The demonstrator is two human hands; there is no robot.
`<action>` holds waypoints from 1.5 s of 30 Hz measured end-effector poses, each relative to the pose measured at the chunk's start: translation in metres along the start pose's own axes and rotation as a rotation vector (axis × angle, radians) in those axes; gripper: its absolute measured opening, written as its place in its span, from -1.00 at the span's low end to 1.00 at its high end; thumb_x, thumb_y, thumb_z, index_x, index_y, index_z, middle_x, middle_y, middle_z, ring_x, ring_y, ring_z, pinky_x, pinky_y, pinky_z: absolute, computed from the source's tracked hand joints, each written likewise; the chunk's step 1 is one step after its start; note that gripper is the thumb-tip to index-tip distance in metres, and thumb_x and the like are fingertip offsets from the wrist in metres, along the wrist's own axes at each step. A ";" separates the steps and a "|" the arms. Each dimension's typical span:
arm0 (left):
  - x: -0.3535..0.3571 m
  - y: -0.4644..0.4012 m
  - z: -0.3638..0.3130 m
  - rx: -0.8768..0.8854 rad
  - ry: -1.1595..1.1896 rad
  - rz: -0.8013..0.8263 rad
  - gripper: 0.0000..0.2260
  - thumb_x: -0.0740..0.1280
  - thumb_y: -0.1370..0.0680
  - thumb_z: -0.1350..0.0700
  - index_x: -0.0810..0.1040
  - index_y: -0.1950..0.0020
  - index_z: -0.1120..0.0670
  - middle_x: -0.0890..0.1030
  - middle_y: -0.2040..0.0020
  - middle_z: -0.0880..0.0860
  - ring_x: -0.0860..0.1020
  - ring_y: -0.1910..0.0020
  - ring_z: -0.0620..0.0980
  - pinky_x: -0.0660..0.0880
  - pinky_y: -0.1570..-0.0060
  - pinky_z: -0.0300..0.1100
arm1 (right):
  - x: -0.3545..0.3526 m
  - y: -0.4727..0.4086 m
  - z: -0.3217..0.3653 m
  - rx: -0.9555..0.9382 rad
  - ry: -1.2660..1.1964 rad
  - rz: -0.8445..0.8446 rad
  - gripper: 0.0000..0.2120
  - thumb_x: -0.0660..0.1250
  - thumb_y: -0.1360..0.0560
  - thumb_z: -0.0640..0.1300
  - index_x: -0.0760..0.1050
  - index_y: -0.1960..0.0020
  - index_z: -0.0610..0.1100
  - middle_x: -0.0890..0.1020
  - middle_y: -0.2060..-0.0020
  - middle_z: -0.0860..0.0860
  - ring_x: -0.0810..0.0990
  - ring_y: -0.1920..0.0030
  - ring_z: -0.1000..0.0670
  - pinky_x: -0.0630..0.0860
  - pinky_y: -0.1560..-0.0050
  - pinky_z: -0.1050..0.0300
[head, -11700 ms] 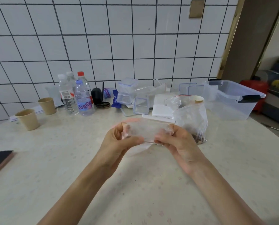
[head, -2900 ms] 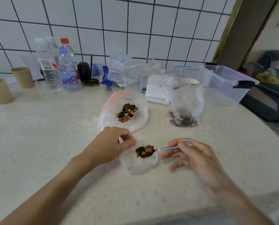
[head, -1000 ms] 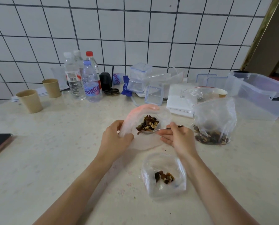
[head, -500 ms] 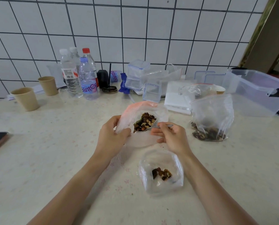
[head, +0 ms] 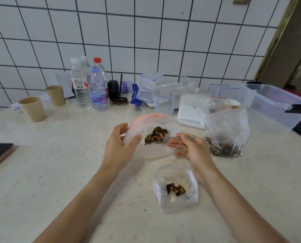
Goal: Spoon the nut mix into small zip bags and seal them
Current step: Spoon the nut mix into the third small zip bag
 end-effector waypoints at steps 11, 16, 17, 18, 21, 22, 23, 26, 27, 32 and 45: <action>-0.005 0.032 -0.038 0.485 -0.127 -0.148 -0.77 0.43 -0.60 -0.01 0.51 -0.22 -0.17 0.55 -0.14 -0.33 0.51 -0.15 -0.29 0.45 -0.17 -0.27 | -0.035 0.040 0.058 -0.111 -0.076 0.032 -0.75 0.18 -0.72 -0.16 0.59 -0.10 -0.27 0.76 0.06 -0.22 0.76 0.00 -0.22 0.63 0.25 0.07; 0.007 0.046 -0.040 0.484 -0.063 0.038 -0.92 0.44 -0.59 0.04 0.61 -0.05 -0.12 0.65 0.10 -0.23 0.63 0.07 -0.18 0.49 0.27 -0.33 | -0.062 0.073 0.065 -0.131 -0.073 0.034 -0.74 0.16 -0.71 -0.18 0.57 -0.11 -0.30 0.73 0.05 -0.31 0.75 -0.01 -0.31 0.56 0.17 -0.06; 0.010 0.048 -0.039 0.473 -0.076 0.091 -0.95 0.43 -0.59 0.03 0.62 0.00 -0.14 0.66 0.13 -0.22 0.63 0.11 -0.17 0.46 0.30 -0.37 | -0.068 0.080 0.064 -0.131 -0.075 0.029 -0.74 0.15 -0.71 -0.19 0.57 -0.11 -0.30 0.73 0.05 -0.32 0.74 -0.01 -0.32 0.55 0.17 -0.06; 0.012 0.050 -0.037 0.473 -0.107 0.137 -0.94 0.41 -0.60 0.01 0.63 0.04 -0.16 0.66 0.14 -0.23 0.62 0.12 -0.16 0.43 0.30 -0.40 | -0.073 0.087 0.062 -0.128 -0.079 0.025 -0.74 0.15 -0.71 -0.19 0.58 -0.10 -0.30 0.72 0.05 -0.32 0.74 -0.01 -0.33 0.55 0.18 -0.05; 0.017 0.056 -0.032 0.462 -0.264 0.257 -0.86 0.32 -0.60 -0.12 0.62 0.12 -0.18 0.65 0.13 -0.25 0.62 0.14 -0.16 0.49 0.24 -0.35 | -0.085 0.104 0.056 -0.104 -0.105 0.024 -0.74 0.16 -0.68 -0.19 0.57 -0.09 -0.32 0.71 0.07 -0.35 0.73 0.00 -0.36 0.60 0.28 0.04; 0.018 0.057 -0.030 0.445 -0.311 0.286 -0.81 0.27 -0.57 -0.19 0.61 0.14 -0.18 0.65 0.13 -0.25 0.62 0.16 -0.17 0.55 0.21 -0.24 | -0.087 0.109 0.053 -0.093 -0.114 0.025 -0.75 0.17 -0.67 -0.19 0.57 -0.08 -0.32 0.71 0.08 -0.36 0.73 0.01 -0.37 0.60 0.30 0.06; 0.018 0.057 -0.029 0.427 -0.345 0.311 -0.75 0.23 -0.54 -0.26 0.61 0.14 -0.17 0.64 0.14 -0.26 0.62 0.17 -0.18 0.57 0.19 -0.18 | -0.090 0.113 0.050 -0.082 -0.118 0.026 -0.75 0.18 -0.66 -0.18 0.56 -0.08 -0.33 0.70 0.09 -0.37 0.73 0.02 -0.38 0.60 0.31 0.05; 0.020 0.058 -0.028 0.390 -0.357 0.401 -0.58 0.17 -0.50 -0.42 0.65 0.10 -0.17 0.66 0.15 -0.23 0.62 0.20 -0.20 0.49 0.24 -0.28 | -0.092 0.122 0.041 -0.061 -0.097 0.033 -0.73 0.21 -0.63 -0.16 0.55 -0.09 -0.36 0.70 0.10 -0.38 0.73 0.04 -0.39 0.55 0.25 -0.05; 0.020 0.059 -0.028 0.380 -0.342 0.426 -0.56 0.17 -0.49 -0.45 0.66 0.09 -0.17 0.67 0.14 -0.22 0.63 0.21 -0.20 0.44 0.26 -0.35 | -0.092 0.124 0.038 -0.061 -0.080 0.037 -0.72 0.23 -0.62 -0.14 0.55 -0.09 -0.37 0.70 0.11 -0.38 0.73 0.04 -0.38 0.53 0.23 -0.08; 0.020 0.059 -0.030 0.324 -0.301 0.541 -0.76 0.41 -0.51 -0.29 0.67 0.09 -0.15 0.68 0.11 -0.17 0.62 0.26 -0.13 0.51 0.26 -0.35 | -0.087 0.126 0.030 -0.177 0.092 0.083 -0.68 0.28 -0.56 -0.02 0.60 -0.06 -0.28 0.75 0.15 -0.24 0.75 0.05 -0.28 0.62 0.27 0.03; 0.021 0.050 -0.017 0.252 -0.293 0.447 -0.89 0.44 -0.60 0.04 0.71 0.11 -0.10 0.71 0.15 -0.15 0.64 0.47 -0.10 0.62 0.35 -0.12 | -0.081 0.145 0.053 -0.847 1.091 0.310 -0.78 0.21 -0.70 -0.05 0.62 -0.15 -0.06 0.68 0.03 0.12 0.67 0.07 0.04 0.59 0.09 0.06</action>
Point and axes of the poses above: each hand's wrist, its own y-axis away from the middle knuckle, its own x-axis out of the palm, z = x × y, the point moved 2 cm from there along -y, towards the middle knuckle
